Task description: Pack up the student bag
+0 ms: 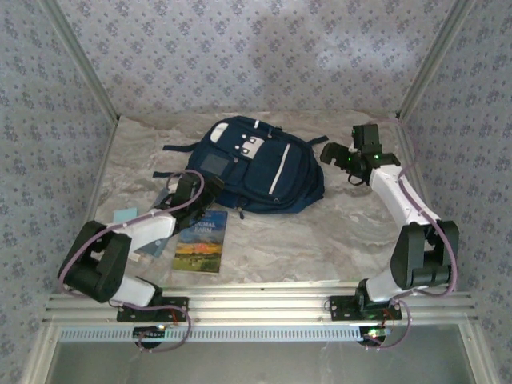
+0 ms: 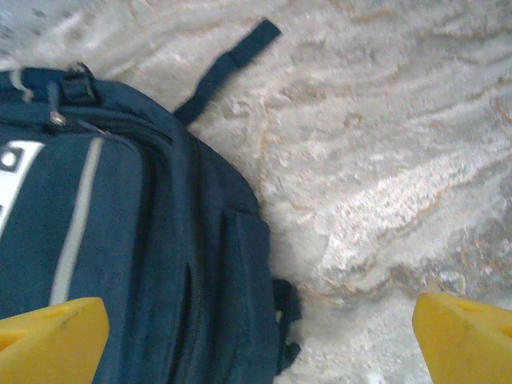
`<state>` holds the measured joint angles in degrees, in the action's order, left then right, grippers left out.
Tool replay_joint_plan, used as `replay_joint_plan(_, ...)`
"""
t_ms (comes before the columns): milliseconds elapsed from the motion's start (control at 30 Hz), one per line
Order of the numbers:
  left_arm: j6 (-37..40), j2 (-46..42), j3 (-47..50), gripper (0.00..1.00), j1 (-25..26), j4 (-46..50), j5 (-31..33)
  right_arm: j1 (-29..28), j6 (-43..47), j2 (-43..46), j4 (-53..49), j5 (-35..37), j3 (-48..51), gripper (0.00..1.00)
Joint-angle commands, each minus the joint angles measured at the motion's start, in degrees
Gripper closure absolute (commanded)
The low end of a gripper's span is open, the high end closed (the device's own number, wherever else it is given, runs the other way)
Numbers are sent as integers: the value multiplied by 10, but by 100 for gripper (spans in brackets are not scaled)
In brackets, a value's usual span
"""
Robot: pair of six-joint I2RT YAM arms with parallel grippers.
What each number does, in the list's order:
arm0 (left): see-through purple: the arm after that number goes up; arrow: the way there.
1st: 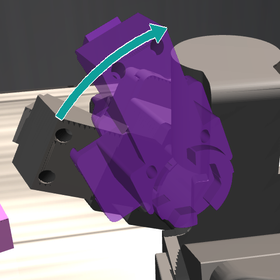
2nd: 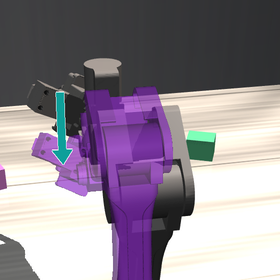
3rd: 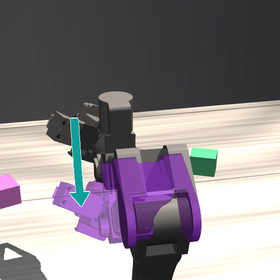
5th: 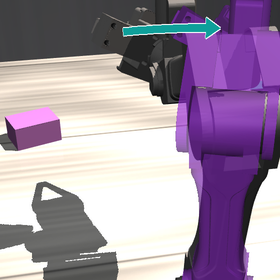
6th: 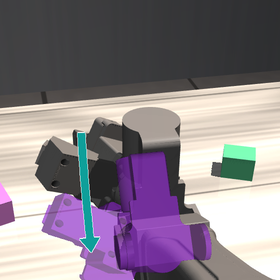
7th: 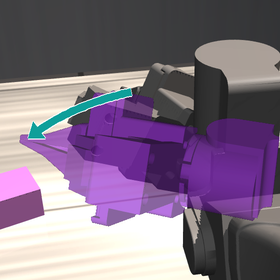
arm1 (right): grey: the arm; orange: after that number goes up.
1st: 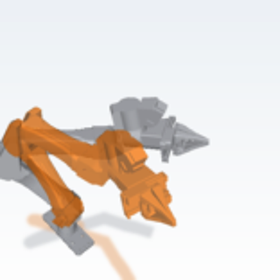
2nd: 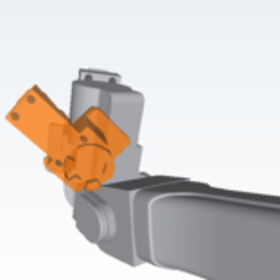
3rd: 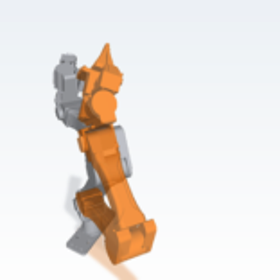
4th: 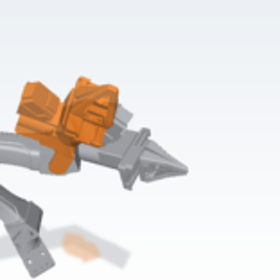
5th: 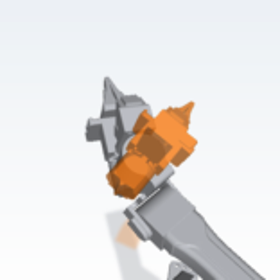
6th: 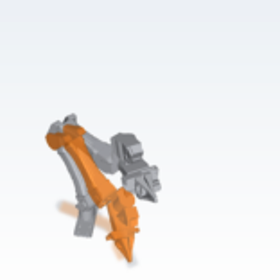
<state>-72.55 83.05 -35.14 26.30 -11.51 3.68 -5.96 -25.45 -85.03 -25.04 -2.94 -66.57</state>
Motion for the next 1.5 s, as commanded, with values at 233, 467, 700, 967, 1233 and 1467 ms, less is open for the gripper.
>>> replay_joint_plan(233, -45, 113, -16, 34, 14, -116, 44, -116, 6, 14, 21, 36, 34, 3)
replay_joint_plan(467, -49, 151, -30, 96, 15, -147, 39, -220, -13, 17, 55, 17, 69, 13)
replay_joint_plan(700, -85, 86, -48, 100, 29, -74, 57, -287, -7, 19, 103, -6, 94, 29)
replay_joint_plan(967, -153, -5, -118, 100, 64, 67, 126, -321, -20, 16, 183, -74, 119, 31)
replay_joint_plan(1233, -195, -16, -139, 100, 75, 65, 144, -367, -100, 7, 267, -56, 150, 41)
replay_joint_plan(1467, -213, 2, -146, 100, 87, 35, 152, -411, -179, -1, 324, -6, 193, 41)
